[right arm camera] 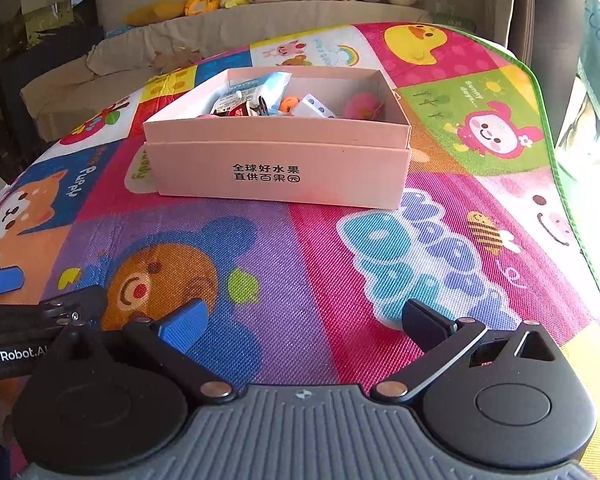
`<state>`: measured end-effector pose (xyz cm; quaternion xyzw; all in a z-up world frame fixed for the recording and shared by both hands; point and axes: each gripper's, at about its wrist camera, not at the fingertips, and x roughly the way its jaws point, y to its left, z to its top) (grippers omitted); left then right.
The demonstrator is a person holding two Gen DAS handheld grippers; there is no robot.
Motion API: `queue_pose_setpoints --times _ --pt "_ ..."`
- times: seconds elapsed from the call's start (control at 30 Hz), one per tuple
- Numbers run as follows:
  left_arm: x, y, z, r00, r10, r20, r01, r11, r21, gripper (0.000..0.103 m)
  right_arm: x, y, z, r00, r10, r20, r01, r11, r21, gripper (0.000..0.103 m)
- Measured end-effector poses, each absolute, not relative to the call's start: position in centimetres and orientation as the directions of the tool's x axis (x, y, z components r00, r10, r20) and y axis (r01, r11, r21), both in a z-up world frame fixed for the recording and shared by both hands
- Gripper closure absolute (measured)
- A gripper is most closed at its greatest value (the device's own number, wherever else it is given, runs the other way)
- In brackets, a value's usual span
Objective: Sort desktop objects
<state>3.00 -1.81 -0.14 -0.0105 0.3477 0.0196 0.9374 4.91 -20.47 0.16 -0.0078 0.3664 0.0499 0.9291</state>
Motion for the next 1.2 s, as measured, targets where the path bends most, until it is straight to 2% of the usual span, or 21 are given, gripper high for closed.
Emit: queue_pose_setpoints --times 0.7,1.2 --pt "3.6 -1.6 -0.1 0.752 0.016 -0.659 -0.027 1.000 -0.006 0.000 4.9 -20.4 0.2 0.728 0.080 -0.681 -0.092 0.996 0.020 0.000" --pt "4.6 -0.9 -0.1 0.749 0.000 -0.662 0.005 1.000 0.005 0.000 4.2 -20.0 -0.3 0.764 0.050 -0.643 -0.056 0.998 0.010 0.000"
